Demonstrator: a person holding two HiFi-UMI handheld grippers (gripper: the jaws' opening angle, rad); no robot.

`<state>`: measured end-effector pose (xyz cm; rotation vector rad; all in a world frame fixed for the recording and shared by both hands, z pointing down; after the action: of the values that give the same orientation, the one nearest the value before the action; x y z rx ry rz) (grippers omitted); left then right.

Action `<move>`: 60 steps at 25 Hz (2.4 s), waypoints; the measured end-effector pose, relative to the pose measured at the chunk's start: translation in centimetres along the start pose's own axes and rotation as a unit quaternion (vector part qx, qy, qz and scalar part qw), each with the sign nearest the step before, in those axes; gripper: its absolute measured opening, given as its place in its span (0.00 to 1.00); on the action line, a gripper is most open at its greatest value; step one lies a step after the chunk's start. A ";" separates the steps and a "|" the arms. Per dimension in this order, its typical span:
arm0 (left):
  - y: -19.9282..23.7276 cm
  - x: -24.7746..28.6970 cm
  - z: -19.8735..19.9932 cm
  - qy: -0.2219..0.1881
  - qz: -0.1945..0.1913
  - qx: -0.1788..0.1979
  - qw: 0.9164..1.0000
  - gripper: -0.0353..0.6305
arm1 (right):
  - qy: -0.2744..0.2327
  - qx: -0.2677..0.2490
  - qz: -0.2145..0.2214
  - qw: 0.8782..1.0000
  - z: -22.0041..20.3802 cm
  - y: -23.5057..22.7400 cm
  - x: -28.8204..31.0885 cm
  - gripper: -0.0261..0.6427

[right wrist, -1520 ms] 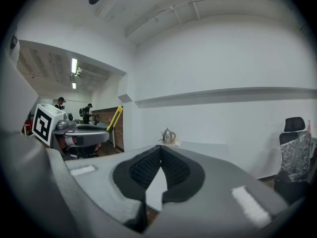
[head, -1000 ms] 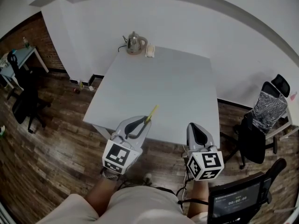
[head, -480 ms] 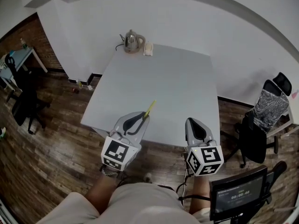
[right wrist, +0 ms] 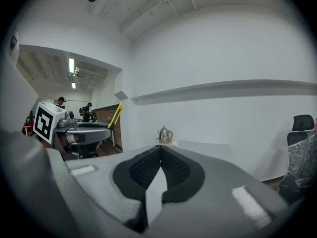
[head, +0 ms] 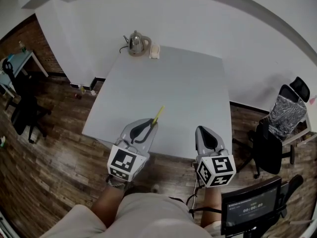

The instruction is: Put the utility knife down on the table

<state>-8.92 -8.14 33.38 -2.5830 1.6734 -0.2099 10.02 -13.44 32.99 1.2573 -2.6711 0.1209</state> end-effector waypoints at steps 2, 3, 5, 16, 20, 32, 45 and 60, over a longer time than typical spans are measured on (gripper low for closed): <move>0.4 0.9 -0.5 0.003 0.000 -0.001 1.000 0.14 | 0.001 0.001 0.001 1.000 -0.3 -0.5 0.9 0.04; 0.6 1.4 -0.7 0.003 -0.001 -0.002 1.000 0.14 | 0.001 0.002 0.001 1.000 -0.4 -0.7 1.3 0.04; 0.8 1.6 -0.6 0.003 -0.003 -0.002 1.000 0.14 | 0.003 0.003 0.001 1.000 -0.3 -0.8 1.6 0.04; 1.3 0.5 -0.7 0.020 0.007 0.005 1.000 0.14 | 0.008 0.011 0.005 1.000 -0.3 -0.5 1.5 0.04; 2.6 0.6 -0.9 0.021 0.006 0.003 1.000 0.14 | 0.014 0.013 0.003 1.000 -0.3 -0.2 2.7 0.04; 5.1 1.7 -1.1 0.016 -0.010 0.006 1.000 0.14 | 0.017 0.014 -0.016 1.000 0.1 0.1 4.5 0.04; 9.9 4.1 -2.3 0.017 -0.034 0.009 0.999 0.14 | 0.030 0.017 -0.048 0.998 -0.1 0.5 7.8 0.04; 11.4 7.2 -4.8 0.055 -0.074 0.007 0.996 0.14 | 0.063 0.062 -0.091 0.992 -3.6 -1.1 9.5 0.04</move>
<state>-17.01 -19.26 37.34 -2.7325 1.5063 -0.3772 5.43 -20.72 38.46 1.4709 -2.4624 0.3323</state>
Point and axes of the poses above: the fingertips, and each gripper's own axes: x forward along the fingers, y to its left, z out of its top, the point moved 5 cm from there along -x, backward along the fingers, and after that the axes turned 3 degrees about -z, right-handed, at the moved point
